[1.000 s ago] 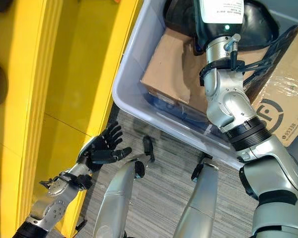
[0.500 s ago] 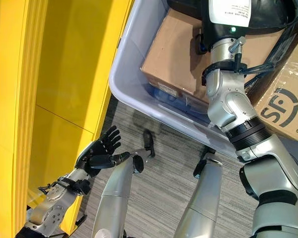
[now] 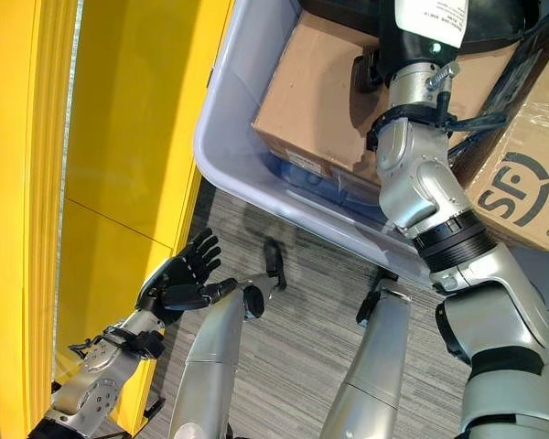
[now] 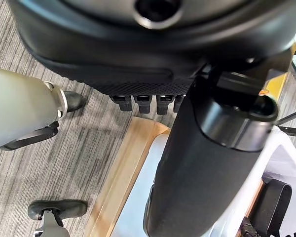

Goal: Move parts from the plastic box to the shelf.

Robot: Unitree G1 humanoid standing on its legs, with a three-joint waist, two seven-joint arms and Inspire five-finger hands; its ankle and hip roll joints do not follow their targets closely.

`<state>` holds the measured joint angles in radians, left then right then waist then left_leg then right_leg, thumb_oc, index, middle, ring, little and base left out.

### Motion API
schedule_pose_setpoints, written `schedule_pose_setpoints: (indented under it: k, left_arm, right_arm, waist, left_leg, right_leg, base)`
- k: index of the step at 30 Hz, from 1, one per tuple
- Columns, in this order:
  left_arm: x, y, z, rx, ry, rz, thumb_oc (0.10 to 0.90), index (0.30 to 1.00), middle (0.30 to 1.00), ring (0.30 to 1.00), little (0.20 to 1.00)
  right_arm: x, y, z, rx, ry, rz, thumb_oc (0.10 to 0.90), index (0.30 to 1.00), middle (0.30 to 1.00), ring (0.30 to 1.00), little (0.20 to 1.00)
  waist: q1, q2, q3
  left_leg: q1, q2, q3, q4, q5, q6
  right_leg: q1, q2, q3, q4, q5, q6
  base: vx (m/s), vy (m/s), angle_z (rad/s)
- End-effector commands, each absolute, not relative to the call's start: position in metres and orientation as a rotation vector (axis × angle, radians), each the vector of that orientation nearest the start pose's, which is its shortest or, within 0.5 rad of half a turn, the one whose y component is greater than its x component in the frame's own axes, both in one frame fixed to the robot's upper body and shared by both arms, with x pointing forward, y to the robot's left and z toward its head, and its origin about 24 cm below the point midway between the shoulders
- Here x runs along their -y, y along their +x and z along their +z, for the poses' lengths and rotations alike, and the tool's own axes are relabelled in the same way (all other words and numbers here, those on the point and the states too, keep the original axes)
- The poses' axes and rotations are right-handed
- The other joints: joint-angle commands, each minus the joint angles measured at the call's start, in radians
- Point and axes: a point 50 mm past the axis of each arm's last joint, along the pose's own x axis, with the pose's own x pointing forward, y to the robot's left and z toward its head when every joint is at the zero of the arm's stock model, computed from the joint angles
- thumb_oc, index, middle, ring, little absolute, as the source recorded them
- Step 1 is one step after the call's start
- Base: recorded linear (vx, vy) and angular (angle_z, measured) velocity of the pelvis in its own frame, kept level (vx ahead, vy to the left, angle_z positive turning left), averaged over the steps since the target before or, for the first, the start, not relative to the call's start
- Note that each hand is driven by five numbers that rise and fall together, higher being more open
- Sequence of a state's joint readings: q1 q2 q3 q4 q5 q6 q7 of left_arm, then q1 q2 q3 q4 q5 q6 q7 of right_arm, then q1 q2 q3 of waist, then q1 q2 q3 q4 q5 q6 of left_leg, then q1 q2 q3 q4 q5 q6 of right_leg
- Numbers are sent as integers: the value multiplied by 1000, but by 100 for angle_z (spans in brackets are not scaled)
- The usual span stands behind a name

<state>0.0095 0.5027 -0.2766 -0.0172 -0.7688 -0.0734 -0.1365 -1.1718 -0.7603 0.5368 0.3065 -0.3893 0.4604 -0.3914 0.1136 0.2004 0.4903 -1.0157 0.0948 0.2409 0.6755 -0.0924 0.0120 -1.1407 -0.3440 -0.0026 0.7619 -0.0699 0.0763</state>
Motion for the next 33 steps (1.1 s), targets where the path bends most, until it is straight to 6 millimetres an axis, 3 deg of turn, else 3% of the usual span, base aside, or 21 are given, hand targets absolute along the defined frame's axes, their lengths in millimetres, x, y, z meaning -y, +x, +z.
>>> schedule_pose_setpoints:
  k: [1,19,33]
  left_arm:
    - [-177,237,67,53,-238,-397,900,1000,1000,1000,1000]
    - [-179,239,69,40,-206,-412,900,1000,1000,1000,1000]
    - [-182,238,76,32,-174,-433,900,1000,1000,1000,1000]
  right_arm:
    - [196,347,383,710,-1246,-724,900,1000,1000,1000,1000]
    - [208,364,373,490,-1281,-597,900,1000,1000,1000,1000]
    - [230,376,364,252,-1270,-510,900,1000,1000,1000,1000]
  waist:
    - [-7,97,30]
    - [4,94,30]
    - [19,89,30]
  left_leg:
    - [31,-25,-135,-67,-35,-48]
    - [-13,-25,-154,-51,-33,-49]
    - [-28,-22,-170,-36,-35,-48]
  right_leg:
    - [37,81,-33,176,-251,-76]
    - [3,81,-35,201,-259,-79]
    - [-3,73,-48,213,-261,-81]
  base:
    - [0,0,0]
    - [5,-22,1]
    - [1,-21,1]
